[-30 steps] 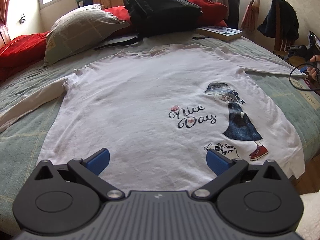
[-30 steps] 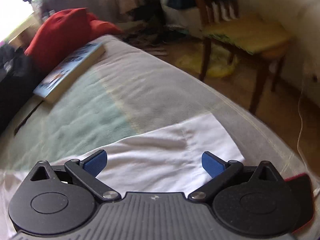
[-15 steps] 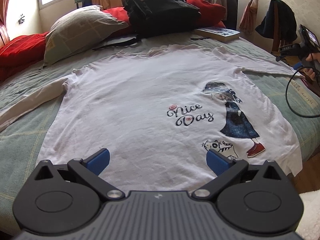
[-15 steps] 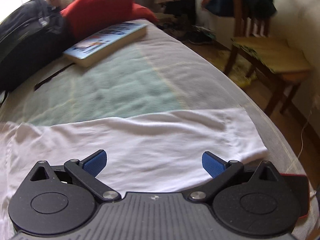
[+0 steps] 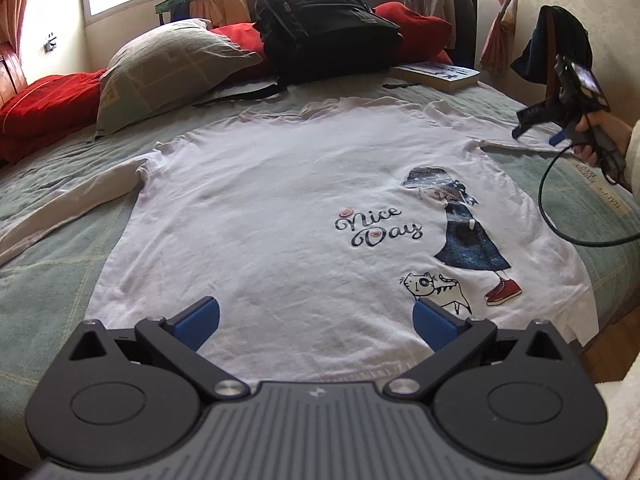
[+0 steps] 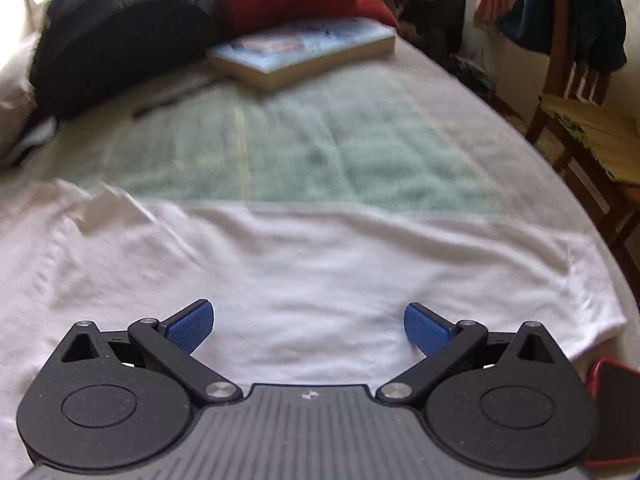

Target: Fold clothes

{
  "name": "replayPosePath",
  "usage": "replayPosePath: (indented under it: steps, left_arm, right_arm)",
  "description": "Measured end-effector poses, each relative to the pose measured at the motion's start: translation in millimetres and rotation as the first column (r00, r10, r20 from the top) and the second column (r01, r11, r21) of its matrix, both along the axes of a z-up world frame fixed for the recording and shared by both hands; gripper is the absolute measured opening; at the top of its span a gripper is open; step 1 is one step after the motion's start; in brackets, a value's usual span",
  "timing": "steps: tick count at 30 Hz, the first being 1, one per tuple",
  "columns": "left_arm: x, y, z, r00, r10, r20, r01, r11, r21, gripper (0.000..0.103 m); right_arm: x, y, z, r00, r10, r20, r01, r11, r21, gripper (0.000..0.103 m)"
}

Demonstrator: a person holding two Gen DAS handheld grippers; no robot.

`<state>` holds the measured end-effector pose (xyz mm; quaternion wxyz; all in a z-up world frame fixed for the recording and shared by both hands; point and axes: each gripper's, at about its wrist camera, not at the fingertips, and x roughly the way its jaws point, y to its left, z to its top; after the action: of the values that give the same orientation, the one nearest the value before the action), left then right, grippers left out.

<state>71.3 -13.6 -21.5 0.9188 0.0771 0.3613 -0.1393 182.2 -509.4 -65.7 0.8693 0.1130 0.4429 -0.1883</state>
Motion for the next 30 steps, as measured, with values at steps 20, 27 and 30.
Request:
replayPosePath:
  steps: [20, 27, 30]
  left_arm:
    - [-2.8, 23.3, -2.7, 1.000, -0.007, 0.021, 0.007, 1.000, 0.007, 0.102]
    - [-24.6, 42.2, -8.2, 0.999, 0.042, 0.027, -0.042, 0.999, -0.002, 0.102]
    - [-37.0, 48.4, -13.1, 0.999, 0.049, 0.025, -0.048, 0.999, -0.009, 0.102]
  right_arm:
    - [-6.2, 222.1, 46.0, 0.735, 0.638, 0.228, -0.664, 0.746, 0.052, 0.103]
    - [-23.4, 277.2, -2.9, 0.722, 0.688, 0.079, -0.684, 0.726, -0.067, 0.103]
    - [-61.2, 272.8, -2.1, 0.744, 0.665, 0.062, -0.657, 0.745, -0.111, 0.103]
